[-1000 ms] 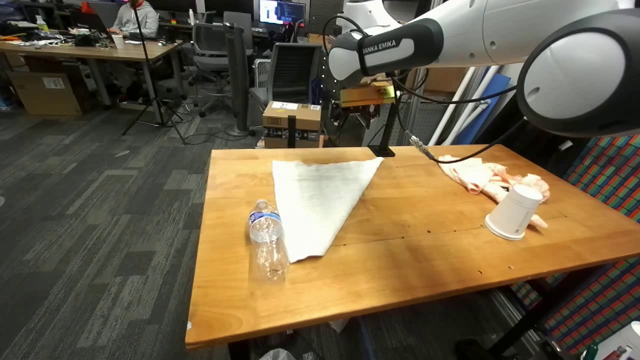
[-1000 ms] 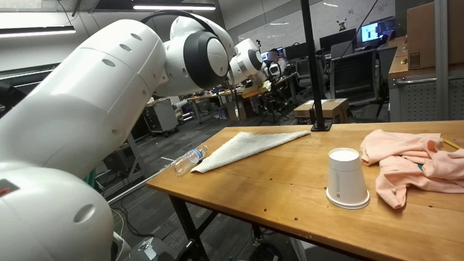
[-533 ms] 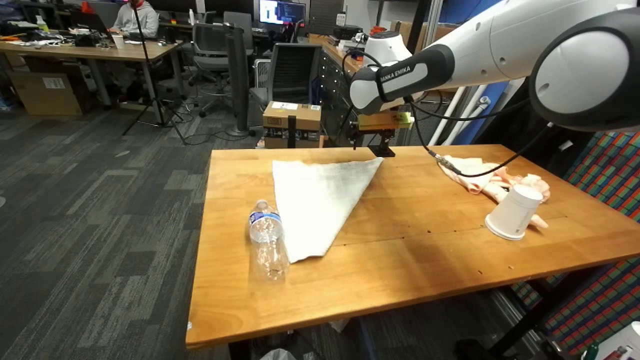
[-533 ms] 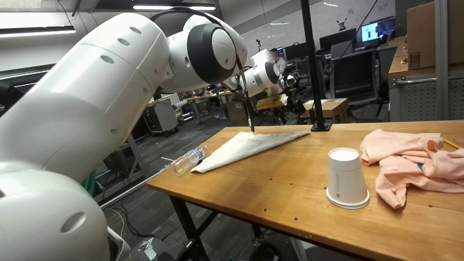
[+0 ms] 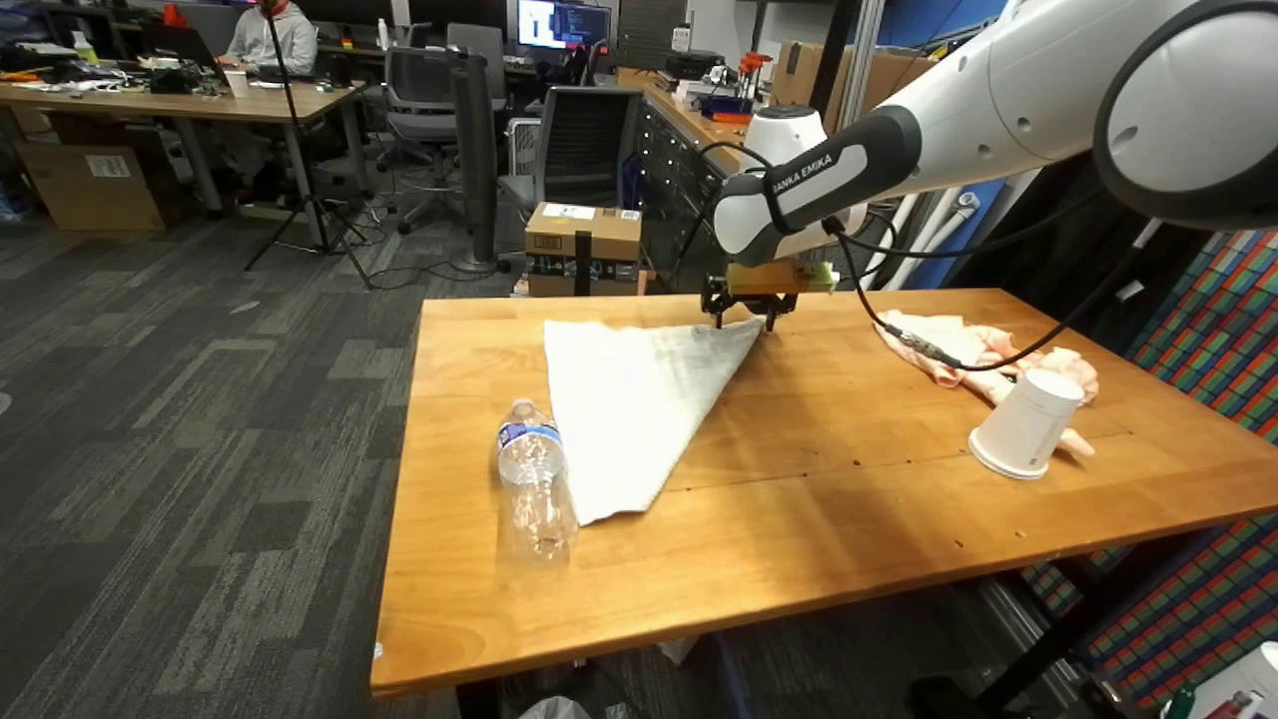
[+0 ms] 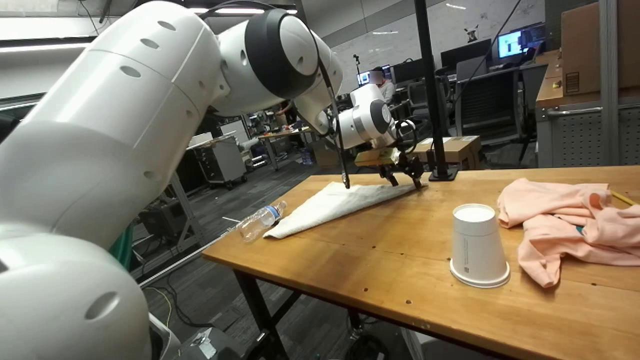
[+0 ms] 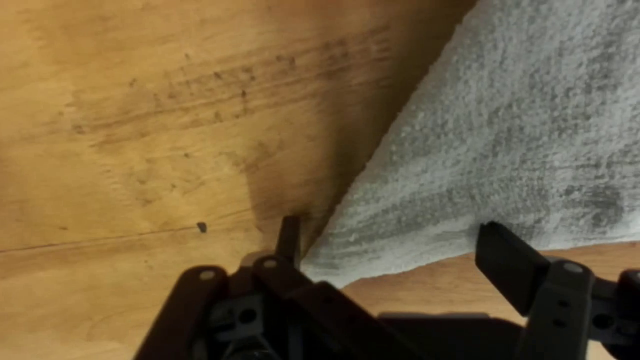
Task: Fold the white cloth and move it to the left
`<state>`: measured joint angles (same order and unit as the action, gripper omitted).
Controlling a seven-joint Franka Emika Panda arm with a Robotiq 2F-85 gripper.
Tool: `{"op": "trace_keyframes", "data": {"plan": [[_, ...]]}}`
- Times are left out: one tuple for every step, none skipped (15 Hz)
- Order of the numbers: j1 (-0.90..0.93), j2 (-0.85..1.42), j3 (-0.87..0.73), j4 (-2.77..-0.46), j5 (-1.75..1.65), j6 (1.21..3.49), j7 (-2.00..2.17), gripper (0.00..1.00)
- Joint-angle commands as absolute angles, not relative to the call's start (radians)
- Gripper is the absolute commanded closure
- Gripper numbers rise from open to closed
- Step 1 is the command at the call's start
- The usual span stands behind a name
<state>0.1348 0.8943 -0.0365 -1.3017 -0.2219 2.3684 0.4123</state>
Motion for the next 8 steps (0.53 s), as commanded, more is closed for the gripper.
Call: {"op": "trace_keyframes", "data": {"plan": [[0.17, 0.811, -0.057, -1.423, -0.184, 2.401, 0.413, 0.42], [0.175, 0.804, -0.057, -1.433, -0.182, 2.401, 0.413, 0.51], [0.181, 0.794, -0.055, -1.446, -0.18, 2.398, 0.414, 0.58], [0.186, 0.784, -0.055, -1.46, -0.181, 2.398, 0.414, 0.66], [0.191, 0.776, -0.055, -1.47, -0.181, 2.398, 0.415, 0.73], [0.197, 0.762, -0.056, -1.487, -0.182, 2.4, 0.419, 0.8], [0.205, 0.75, -0.061, -1.499, -0.187, 2.402, 0.427, 0.89], [0.213, 0.734, -0.065, -1.513, -0.192, 2.405, 0.437, 0.93]]}}
